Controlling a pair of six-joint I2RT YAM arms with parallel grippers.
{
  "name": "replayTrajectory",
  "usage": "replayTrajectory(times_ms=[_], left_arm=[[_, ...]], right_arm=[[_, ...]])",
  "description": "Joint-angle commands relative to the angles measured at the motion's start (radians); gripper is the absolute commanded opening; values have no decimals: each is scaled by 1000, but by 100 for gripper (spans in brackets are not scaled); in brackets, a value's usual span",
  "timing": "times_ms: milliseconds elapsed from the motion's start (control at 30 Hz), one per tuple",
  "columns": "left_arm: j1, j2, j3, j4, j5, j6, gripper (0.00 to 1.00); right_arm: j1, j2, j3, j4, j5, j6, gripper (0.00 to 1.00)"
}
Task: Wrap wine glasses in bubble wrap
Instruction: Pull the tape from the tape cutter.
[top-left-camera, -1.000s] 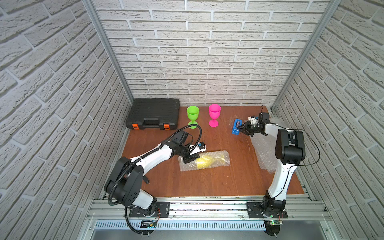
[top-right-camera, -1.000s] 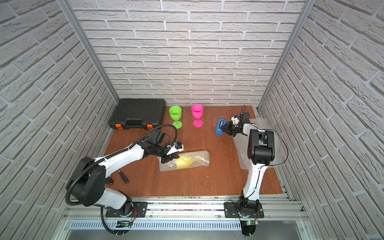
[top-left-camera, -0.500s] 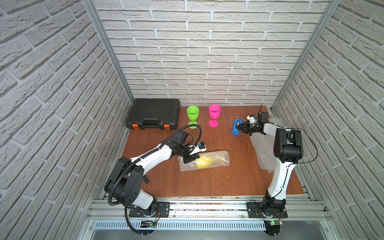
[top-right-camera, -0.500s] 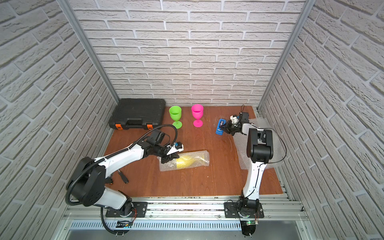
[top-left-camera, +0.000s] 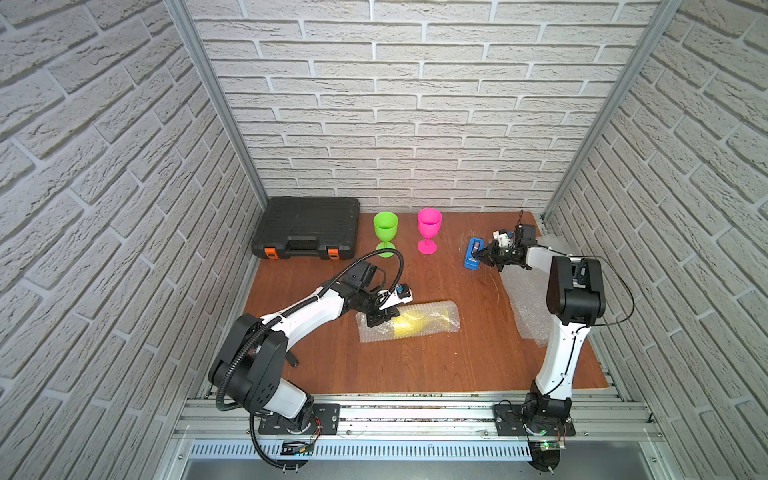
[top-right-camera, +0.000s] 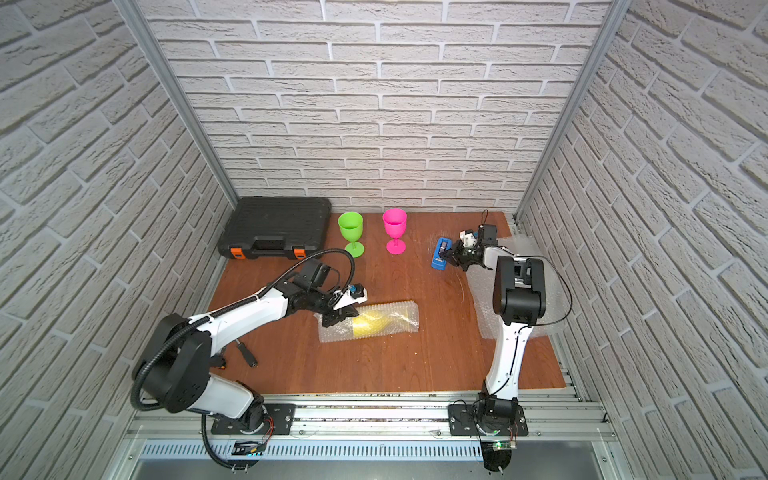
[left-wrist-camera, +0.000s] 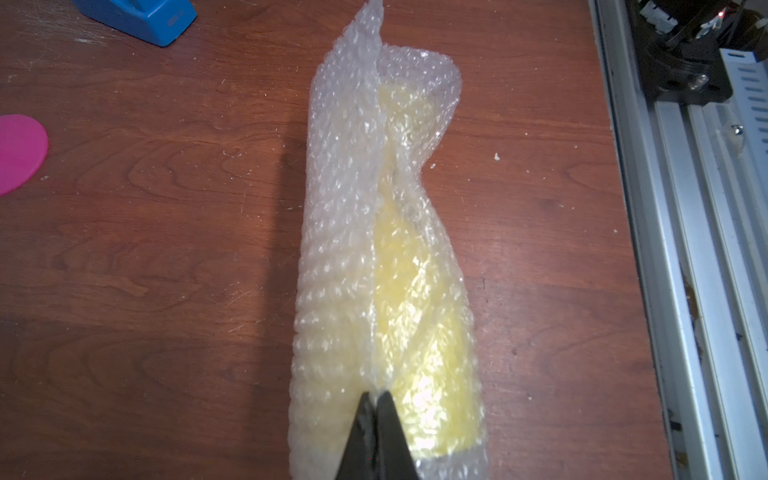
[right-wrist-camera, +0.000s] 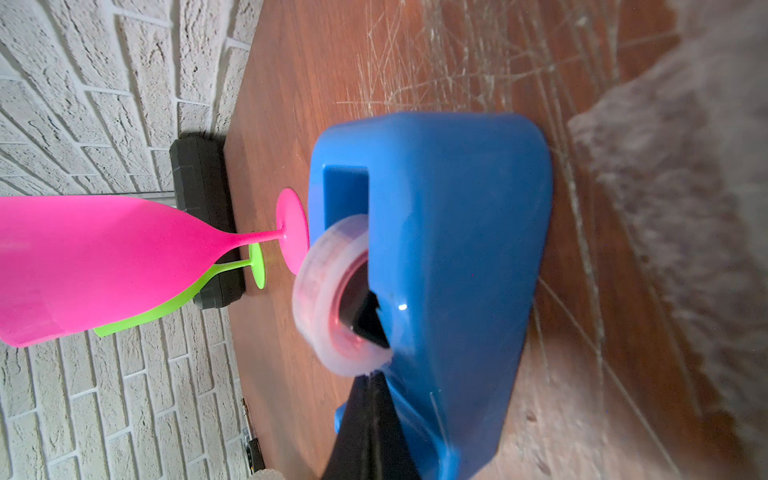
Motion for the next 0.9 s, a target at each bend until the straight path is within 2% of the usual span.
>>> replayTrajectory(times_ms=[0, 167, 500, 867], left_arm=[[-5, 1, -9, -20, -4, -11, 0], [-6, 2, -7, -19, -6, -8, 0], [-5, 10, -3, -26, -4, -6, 0], [-5, 15, -4, -25, -7, -3, 0]], right_arm=[[17, -78, -26, -7, -20, 23, 3], [19, -130, -68, 19, -49, 59, 3], [24, -176, -128, -64, -33, 18, 3], [48, -285, -368, -34, -34, -16, 3]])
